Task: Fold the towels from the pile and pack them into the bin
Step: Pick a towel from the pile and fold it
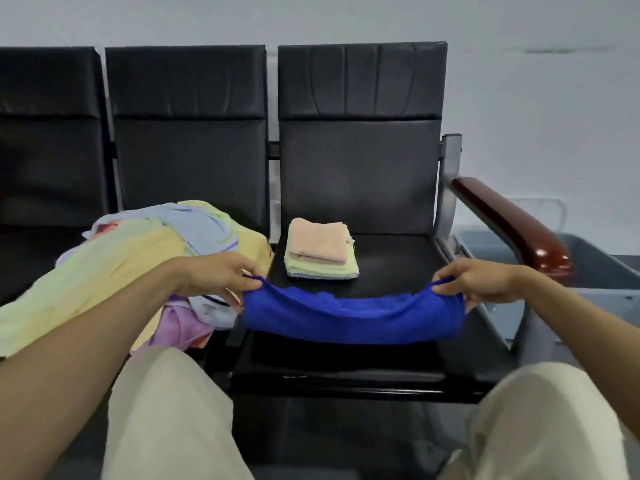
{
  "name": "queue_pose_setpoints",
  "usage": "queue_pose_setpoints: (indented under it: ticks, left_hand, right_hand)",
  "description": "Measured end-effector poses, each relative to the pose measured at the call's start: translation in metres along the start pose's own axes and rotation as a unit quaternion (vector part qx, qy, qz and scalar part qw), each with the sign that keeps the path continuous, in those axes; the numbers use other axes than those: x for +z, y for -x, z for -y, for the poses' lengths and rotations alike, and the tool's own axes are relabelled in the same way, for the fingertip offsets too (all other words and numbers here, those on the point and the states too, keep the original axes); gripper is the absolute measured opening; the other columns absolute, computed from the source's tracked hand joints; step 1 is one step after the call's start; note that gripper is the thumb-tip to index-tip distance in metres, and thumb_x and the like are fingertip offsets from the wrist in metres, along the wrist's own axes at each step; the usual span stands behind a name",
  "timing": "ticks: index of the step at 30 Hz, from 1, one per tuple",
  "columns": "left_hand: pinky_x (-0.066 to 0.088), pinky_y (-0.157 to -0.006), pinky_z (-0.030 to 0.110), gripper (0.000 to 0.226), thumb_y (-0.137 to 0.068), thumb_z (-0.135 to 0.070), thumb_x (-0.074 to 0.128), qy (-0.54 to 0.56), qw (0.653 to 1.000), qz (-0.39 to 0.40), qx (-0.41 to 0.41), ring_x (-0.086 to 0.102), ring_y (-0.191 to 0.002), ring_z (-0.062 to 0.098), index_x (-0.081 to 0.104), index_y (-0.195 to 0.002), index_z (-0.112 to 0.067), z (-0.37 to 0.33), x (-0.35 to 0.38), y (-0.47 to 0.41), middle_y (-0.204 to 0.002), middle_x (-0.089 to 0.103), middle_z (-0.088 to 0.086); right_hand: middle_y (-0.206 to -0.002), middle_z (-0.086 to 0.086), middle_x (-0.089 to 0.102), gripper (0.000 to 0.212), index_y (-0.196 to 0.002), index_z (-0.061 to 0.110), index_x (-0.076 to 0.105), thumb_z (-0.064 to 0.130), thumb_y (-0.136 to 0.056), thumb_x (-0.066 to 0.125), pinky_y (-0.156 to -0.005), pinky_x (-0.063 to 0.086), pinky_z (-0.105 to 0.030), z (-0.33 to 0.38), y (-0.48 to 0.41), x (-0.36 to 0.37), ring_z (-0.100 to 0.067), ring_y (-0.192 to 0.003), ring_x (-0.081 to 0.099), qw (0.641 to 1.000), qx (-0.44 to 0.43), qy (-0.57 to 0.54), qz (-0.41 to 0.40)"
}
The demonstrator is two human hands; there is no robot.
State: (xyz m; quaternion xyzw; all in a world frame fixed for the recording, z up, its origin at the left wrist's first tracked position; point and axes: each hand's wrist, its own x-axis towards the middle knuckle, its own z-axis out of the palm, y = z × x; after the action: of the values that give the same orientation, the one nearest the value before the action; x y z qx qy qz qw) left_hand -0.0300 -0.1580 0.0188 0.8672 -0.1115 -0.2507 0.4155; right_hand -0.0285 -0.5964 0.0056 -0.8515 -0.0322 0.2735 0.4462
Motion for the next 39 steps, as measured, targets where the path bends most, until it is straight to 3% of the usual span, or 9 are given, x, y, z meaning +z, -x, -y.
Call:
queue_pose_setpoints:
  ticks: [3, 11, 17, 19, 23, 25, 31, 34, 39]
  left_hand:
    - [0.055, -0.070, 0.031, 0.018, -0.095, -0.016, 0.057, -0.033, 0.997, 0.069, -0.024, 0.062, -0.084, 0.019, 0.064, -0.108, -0.004, 0.014, 0.005, -0.013, -0.111, 0.061, 0.023]
    - [0.051, -0.068, 0.029, 0.018, -0.099, -0.021, 0.053, -0.049, 0.997, -0.010, -0.059, 0.058, -0.085, 0.023, 0.065, -0.109, -0.013, 0.031, 0.010, -0.065, -0.105, 0.063, 0.012]
    - [0.053, -0.069, 0.028, 0.007, -0.094, -0.016, 0.060, -0.229, 0.971, 0.010, -0.069, 0.064, -0.081, 0.023, 0.062, -0.100, -0.019, 0.054, 0.022, -0.105, -0.104, 0.064, 0.009]
    - [0.047, -0.075, 0.020, 0.023, -0.090, -0.018, 0.065, -0.295, 0.955, -0.005, -0.033, 0.058, -0.086, 0.013, 0.061, -0.112, -0.015, 0.055, 0.031, -0.116, -0.105, 0.062, 0.005]
    - [0.042, -0.099, 0.026, 0.053, -0.087, -0.033, 0.069, -0.320, 0.946, 0.033, 0.029, 0.049, -0.109, 0.010, 0.049, -0.135, -0.020, 0.039, 0.051, -0.124, -0.119, 0.050, -0.004]
    - [0.040, -0.102, 0.031, 0.060, -0.087, -0.039, 0.069, -0.346, 0.936, 0.055, 0.038, 0.047, -0.115, 0.012, 0.044, -0.139, -0.023, 0.035, 0.063, -0.131, -0.124, 0.050, -0.004]
    - [0.039, -0.078, 0.020, 0.041, -0.087, -0.036, 0.068, -0.341, 0.936, 0.069, 0.047, 0.047, -0.090, 0.003, 0.052, -0.124, -0.027, 0.034, 0.074, -0.147, -0.097, 0.049, -0.014]
    - [0.038, -0.062, 0.015, 0.012, -0.085, -0.037, 0.071, -0.282, 0.955, 0.034, 0.091, 0.053, -0.068, -0.001, 0.062, -0.091, -0.030, 0.029, 0.064, -0.143, -0.076, 0.058, -0.015]
    - [0.042, -0.061, 0.021, 0.018, -0.089, -0.039, 0.064, -0.177, 0.975, -0.010, 0.135, 0.051, -0.062, 0.000, 0.068, -0.084, -0.022, 0.031, 0.049, -0.132, -0.072, 0.064, -0.006]
  right_hand:
    - [-0.091, -0.014, 0.069, 0.016, -0.099, 0.003, 0.066, 0.013, -0.098, 0.053, -0.064, 0.059, -0.035, -0.009, -0.009, 0.003, -0.024, -0.079, 0.068, 0.998, 0.041, 0.041, 0.025]
    - [-0.103, -0.015, 0.066, 0.017, -0.108, 0.003, 0.062, 0.011, -0.099, 0.050, -0.059, 0.060, -0.036, -0.027, -0.050, 0.005, -0.026, -0.085, 0.067, 0.993, 0.086, 0.066, -0.046]
    - [-0.080, -0.011, 0.061, 0.006, -0.098, 0.007, 0.060, 0.007, -0.096, 0.055, -0.042, 0.055, -0.031, -0.046, -0.080, 0.020, -0.020, -0.056, 0.064, 0.974, 0.126, 0.180, -0.048]
    - [-0.086, -0.010, 0.062, 0.003, -0.095, 0.012, 0.061, 0.012, -0.093, 0.061, -0.048, 0.057, -0.031, -0.047, -0.089, 0.022, -0.021, -0.061, 0.065, 0.957, 0.114, 0.262, -0.054]
    - [-0.103, -0.001, 0.063, 0.021, -0.100, 0.021, 0.064, 0.031, -0.083, 0.069, -0.086, 0.050, -0.032, -0.046, -0.102, 0.024, -0.021, -0.099, 0.061, 0.872, 0.009, 0.477, -0.111]
    - [-0.101, 0.003, 0.055, 0.029, -0.107, 0.022, 0.062, 0.042, -0.085, 0.066, -0.091, 0.047, -0.035, -0.042, -0.108, 0.033, -0.019, -0.101, 0.057, 0.878, -0.058, 0.463, -0.104]
    - [-0.108, 0.007, 0.049, 0.043, -0.115, 0.027, 0.054, 0.060, -0.089, 0.052, -0.096, 0.037, -0.036, -0.041, -0.122, 0.064, -0.012, -0.102, 0.047, 0.896, -0.073, 0.438, -0.006]
    - [-0.100, 0.008, 0.047, 0.025, -0.103, 0.029, 0.050, 0.051, -0.093, 0.053, -0.094, 0.038, -0.035, -0.045, -0.126, 0.065, -0.012, -0.097, 0.046, 0.895, -0.083, 0.437, -0.007]
    - [-0.089, 0.007, 0.050, 0.023, -0.079, 0.030, 0.044, 0.043, -0.096, 0.052, -0.074, 0.037, -0.025, -0.044, -0.123, 0.059, -0.015, -0.085, 0.051, 0.912, -0.082, 0.402, -0.030]
